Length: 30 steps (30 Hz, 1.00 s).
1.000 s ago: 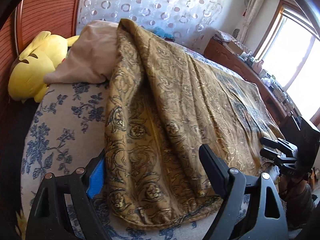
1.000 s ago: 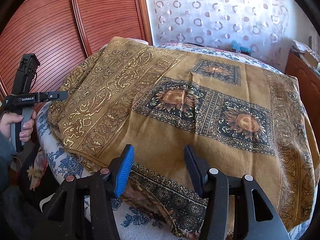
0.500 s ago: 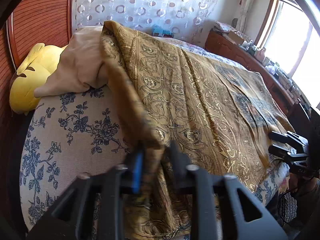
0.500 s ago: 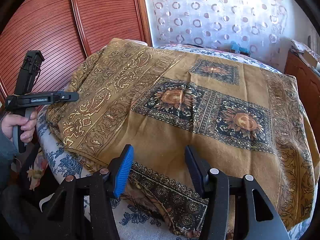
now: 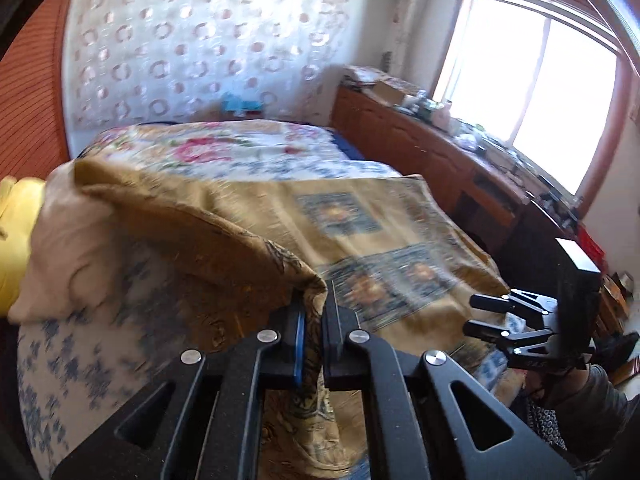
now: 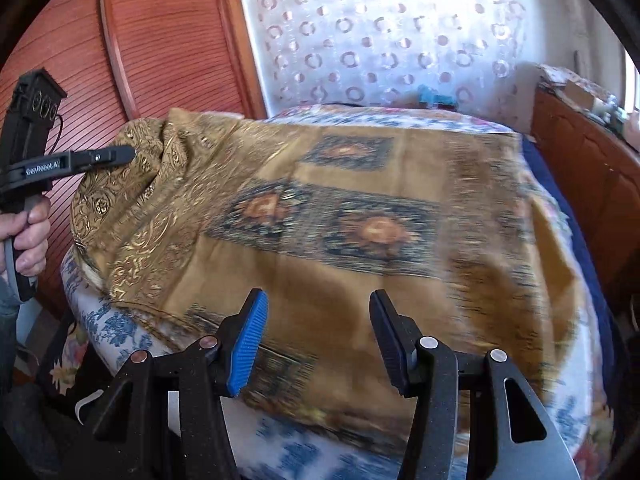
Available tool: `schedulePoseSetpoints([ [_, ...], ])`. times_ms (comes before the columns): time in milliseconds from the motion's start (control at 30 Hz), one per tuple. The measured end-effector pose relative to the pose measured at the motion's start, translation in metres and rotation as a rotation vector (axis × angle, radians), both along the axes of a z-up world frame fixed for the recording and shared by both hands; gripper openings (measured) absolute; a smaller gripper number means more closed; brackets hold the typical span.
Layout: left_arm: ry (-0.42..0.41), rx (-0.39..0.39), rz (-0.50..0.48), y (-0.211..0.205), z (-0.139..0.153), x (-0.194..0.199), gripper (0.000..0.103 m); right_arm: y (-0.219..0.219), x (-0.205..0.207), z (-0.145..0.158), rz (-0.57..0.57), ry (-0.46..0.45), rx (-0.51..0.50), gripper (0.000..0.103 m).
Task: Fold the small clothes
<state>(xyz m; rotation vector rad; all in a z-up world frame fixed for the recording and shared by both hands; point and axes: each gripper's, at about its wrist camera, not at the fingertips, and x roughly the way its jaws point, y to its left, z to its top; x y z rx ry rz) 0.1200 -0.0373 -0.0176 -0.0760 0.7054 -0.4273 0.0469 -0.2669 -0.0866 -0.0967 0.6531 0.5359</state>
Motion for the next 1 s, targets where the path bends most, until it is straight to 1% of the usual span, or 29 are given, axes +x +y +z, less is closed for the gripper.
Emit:
schedulePoseSetpoints([
  [100, -0.015, 0.004, -0.103, -0.052, 0.013, 0.017, 0.007, -0.021, -0.006, 0.005, -0.046, -0.015, 0.014, 0.055],
  [200, -0.021, 0.008, -0.184, -0.100, 0.023, 0.030, 0.007, -0.045, -0.014, 0.010, -0.098, -0.022, 0.032, 0.055],
  [300, -0.007, 0.001, -0.279, -0.156, 0.032, 0.042, 0.007, -0.065, -0.023, 0.012, -0.145, -0.026, 0.036, 0.055],
  [367, 0.001, 0.006, -0.327, -0.180, 0.038, 0.045, 0.007, -0.078, -0.029, 0.012, -0.172, -0.023, 0.044, 0.055],
  [433, 0.000, 0.035, -0.355, -0.203, 0.040, 0.046, 0.007, -0.088, -0.034, 0.011, -0.194, -0.018, 0.052, 0.055],
  [500, 0.005, 0.054, -0.354, -0.215, 0.040, 0.049, 0.007, -0.094, -0.040, 0.011, -0.207, -0.011, 0.060, 0.055],
  [567, 0.026, 0.046, -0.359, -0.219, 0.039, 0.051, 0.008, -0.095, -0.044, 0.010, -0.213, -0.010, 0.057, 0.055],
  [633, 0.035, 0.047, -0.373, -0.221, 0.039, 0.052, 0.012, -0.095, -0.048, 0.010, -0.216, -0.009, 0.058, 0.055],
  [700, 0.044, 0.059, -0.383, -0.223, 0.037, 0.054, 0.023, -0.097, -0.048, 0.012, -0.217, -0.009, 0.062, 0.055],
  [733, 0.050, 0.064, -0.387, -0.223, 0.037, 0.054, 0.026, -0.098, -0.050, 0.012, -0.218, -0.009, 0.065, 0.055],
  [800, 0.047, 0.074, -0.382, -0.222, 0.038, 0.055, 0.049, -0.094, -0.052, 0.014, -0.219, -0.009, 0.068, 0.055],
  [833, 0.038, 0.080, -0.375, -0.219, 0.037, 0.055, 0.051, -0.094, -0.053, 0.014, -0.217, -0.010, 0.069, 0.055],
  [867, 0.040, 0.087, -0.370, -0.214, 0.037, 0.055, 0.061, -0.096, -0.052, 0.015, -0.215, -0.010, 0.069, 0.055],
  [900, 0.043, 0.086, -0.363, -0.211, 0.035, 0.055, 0.076, -0.097, -0.051, 0.015, -0.212, -0.010, 0.067, 0.055],
  [933, 0.046, 0.086, -0.354, -0.204, 0.034, 0.056, 0.079, -0.096, -0.050, 0.016, -0.209, -0.012, 0.064, 0.055],
  [1000, 0.051, 0.098, -0.343, -0.192, 0.031, 0.055, 0.079, -0.096, -0.046, 0.016, -0.205, -0.013, 0.060, 0.055],
])
